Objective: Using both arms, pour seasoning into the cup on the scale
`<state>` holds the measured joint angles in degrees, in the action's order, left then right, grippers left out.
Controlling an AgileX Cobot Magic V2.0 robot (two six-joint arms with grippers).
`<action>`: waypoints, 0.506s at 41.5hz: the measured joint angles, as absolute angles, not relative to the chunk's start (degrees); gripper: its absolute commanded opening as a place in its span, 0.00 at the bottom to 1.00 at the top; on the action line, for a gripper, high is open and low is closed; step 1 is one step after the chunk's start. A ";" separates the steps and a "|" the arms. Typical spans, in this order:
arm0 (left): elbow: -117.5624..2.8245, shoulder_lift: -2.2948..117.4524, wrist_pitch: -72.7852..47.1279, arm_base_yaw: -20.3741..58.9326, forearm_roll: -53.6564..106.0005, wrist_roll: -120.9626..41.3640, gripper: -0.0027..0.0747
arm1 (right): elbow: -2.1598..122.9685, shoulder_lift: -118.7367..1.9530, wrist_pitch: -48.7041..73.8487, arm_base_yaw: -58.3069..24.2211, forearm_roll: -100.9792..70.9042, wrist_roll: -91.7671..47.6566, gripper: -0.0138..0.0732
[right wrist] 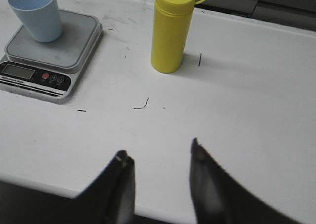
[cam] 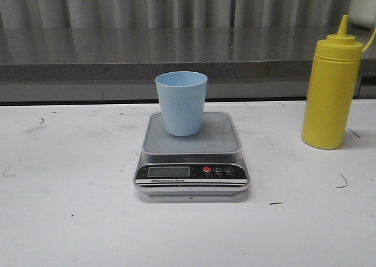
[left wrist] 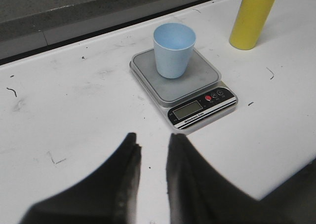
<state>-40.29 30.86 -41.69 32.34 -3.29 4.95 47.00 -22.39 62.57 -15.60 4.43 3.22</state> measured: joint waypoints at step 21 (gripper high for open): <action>-40.29 30.86 -41.69 32.34 -3.29 4.95 0.01 | 47.00 -22.39 63.90 -15.60 4.43 3.31 0.02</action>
